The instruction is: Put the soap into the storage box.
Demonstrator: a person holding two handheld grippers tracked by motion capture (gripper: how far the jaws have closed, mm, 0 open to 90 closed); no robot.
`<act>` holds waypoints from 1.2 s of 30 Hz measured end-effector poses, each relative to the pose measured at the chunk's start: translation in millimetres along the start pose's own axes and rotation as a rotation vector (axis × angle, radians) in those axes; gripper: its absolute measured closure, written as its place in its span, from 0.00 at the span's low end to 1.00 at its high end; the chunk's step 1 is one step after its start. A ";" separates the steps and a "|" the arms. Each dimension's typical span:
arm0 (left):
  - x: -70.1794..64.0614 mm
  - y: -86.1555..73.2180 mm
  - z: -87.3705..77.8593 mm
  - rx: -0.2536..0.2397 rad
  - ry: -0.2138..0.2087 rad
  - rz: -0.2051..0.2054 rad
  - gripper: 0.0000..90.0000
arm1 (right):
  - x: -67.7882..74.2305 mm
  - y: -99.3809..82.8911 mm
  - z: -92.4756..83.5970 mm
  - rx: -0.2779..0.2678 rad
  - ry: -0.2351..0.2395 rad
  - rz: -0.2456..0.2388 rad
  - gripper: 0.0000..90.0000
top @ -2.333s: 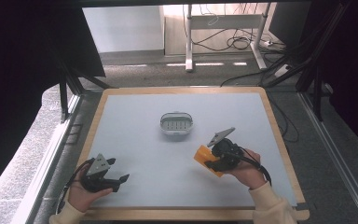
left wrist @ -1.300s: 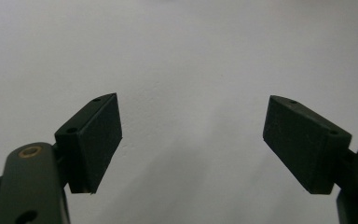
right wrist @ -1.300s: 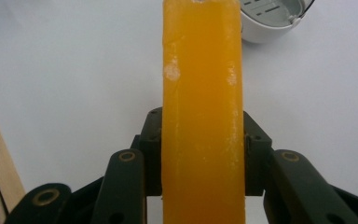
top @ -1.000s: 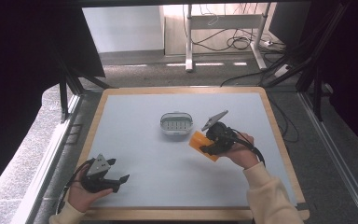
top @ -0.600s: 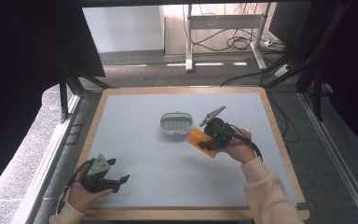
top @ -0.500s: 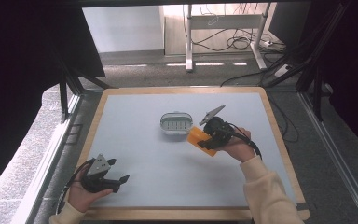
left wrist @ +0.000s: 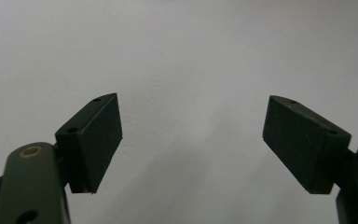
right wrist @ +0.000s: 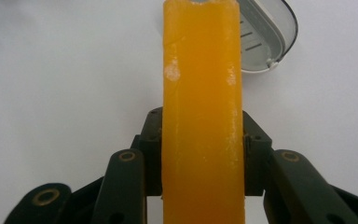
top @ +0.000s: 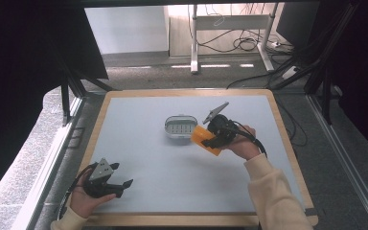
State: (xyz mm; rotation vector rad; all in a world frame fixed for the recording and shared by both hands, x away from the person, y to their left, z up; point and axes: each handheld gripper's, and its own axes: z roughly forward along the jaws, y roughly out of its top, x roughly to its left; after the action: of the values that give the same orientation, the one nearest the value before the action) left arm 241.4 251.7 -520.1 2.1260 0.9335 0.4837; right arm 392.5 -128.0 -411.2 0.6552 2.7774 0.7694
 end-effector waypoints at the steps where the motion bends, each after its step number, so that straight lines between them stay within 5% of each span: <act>1: -0.1 0.0 0.2 0.001 0.000 0.000 0.22 | -0.8 1.2 0.4 -0.005 0.002 -0.007 0.68; 36: 1.1 0.3 -0.3 0.006 -0.002 0.010 0.22 | -11.8 32.2 13.5 0.021 0.005 -0.068 0.68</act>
State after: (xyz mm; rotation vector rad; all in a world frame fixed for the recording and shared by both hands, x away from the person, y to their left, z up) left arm 242.1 252.5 -519.6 2.1369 0.9249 0.4840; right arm 418.5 -102.7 -405.1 0.5606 2.7996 0.7308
